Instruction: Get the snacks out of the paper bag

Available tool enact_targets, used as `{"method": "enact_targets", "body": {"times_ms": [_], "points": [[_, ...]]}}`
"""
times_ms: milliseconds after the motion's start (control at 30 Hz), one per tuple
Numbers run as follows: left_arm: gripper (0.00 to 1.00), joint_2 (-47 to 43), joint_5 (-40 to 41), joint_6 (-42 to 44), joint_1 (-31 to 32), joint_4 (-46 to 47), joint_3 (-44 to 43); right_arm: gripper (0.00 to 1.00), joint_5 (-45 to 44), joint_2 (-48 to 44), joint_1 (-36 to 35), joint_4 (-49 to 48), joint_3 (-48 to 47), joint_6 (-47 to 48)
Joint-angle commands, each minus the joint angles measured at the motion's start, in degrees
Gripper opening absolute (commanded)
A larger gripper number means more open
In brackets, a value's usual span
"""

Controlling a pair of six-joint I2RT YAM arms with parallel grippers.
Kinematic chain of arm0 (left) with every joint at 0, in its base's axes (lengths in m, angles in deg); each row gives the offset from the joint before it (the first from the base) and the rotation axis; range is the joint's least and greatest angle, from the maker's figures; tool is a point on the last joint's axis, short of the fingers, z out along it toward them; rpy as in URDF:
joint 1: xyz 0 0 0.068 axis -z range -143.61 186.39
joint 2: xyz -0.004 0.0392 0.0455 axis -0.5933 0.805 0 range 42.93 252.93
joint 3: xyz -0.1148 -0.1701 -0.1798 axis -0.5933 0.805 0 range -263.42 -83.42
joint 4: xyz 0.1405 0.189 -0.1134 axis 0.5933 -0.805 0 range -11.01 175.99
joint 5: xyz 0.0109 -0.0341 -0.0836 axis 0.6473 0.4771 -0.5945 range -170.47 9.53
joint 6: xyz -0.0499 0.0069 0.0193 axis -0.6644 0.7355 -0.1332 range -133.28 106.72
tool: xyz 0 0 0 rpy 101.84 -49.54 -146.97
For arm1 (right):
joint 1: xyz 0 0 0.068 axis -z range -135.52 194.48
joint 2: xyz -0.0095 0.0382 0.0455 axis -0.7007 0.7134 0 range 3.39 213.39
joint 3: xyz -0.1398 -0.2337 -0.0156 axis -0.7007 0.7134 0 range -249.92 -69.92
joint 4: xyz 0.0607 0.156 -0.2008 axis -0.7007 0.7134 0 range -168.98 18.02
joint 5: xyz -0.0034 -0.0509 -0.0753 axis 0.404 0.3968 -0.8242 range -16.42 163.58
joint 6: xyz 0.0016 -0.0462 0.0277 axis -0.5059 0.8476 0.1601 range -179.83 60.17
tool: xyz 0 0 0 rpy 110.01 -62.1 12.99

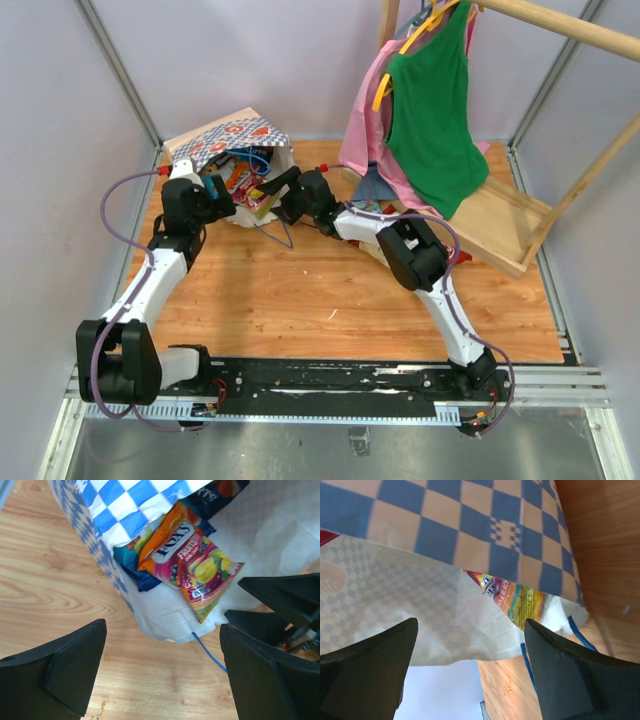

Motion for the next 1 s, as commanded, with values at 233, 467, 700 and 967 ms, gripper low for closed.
{"method": "enact_targets", "body": {"times_ms": [233,467,700,967], "points": [[1.00,-4.2,-5.1,-0.8,-0.4,-1.3,-1.9,0.71,-4.6,3.3,-1.5,11.3,-7.3,1.3],[1.00,-5.6,-6.3,-0.9,-0.4,-1.8,-2.2,0.65,-6.9,2.7,-2.1,12.6,-5.5,1.9],[1.00,-5.9,-6.9,-1.1,-0.4,-2.2,-2.4,0.57,-8.8,7.7,-2.2,17.7,-14.4,2.5],[1.00,-5.9,-7.2,-0.9,-0.5,-2.6,-2.6,0.45,-10.2,11.3,-2.5,19.3,-18.4,1.4]]}}
